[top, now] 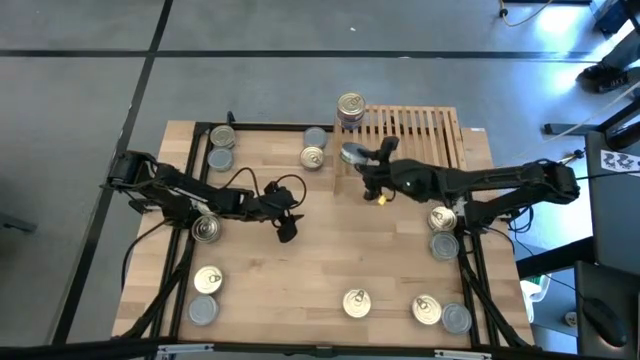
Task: Stack canned seafood by type on shelf
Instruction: Put the green tuna can on the shelf
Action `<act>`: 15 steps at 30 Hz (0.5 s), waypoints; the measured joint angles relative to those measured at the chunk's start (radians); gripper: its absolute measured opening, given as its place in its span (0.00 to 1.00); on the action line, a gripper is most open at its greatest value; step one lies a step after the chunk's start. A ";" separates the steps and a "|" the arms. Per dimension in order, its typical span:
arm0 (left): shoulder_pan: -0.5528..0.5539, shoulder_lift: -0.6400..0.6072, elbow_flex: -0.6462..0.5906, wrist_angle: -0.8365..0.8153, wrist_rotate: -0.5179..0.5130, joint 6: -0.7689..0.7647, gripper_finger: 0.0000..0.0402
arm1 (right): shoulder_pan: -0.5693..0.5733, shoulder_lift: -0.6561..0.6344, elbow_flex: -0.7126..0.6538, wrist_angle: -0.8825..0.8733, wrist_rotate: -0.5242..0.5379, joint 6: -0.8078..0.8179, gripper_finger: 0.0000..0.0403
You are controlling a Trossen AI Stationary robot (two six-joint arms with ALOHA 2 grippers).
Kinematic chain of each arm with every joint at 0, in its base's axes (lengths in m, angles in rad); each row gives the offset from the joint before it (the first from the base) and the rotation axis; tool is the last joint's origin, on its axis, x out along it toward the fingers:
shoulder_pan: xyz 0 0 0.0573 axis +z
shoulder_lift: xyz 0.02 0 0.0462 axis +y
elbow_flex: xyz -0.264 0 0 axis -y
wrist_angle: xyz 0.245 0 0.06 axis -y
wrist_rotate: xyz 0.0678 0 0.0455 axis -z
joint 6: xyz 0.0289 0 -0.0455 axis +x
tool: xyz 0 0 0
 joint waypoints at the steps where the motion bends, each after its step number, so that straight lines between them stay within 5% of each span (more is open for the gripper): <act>1: 0.000 0.001 0.000 0.004 0.000 -0.004 0.57 | -0.017 0.007 0.000 0.000 -0.016 0.005 0.35; 15: 0.000 0.001 0.001 0.017 0.000 0.005 0.57 | -0.085 -0.018 0.000 -0.055 0.098 0.002 0.35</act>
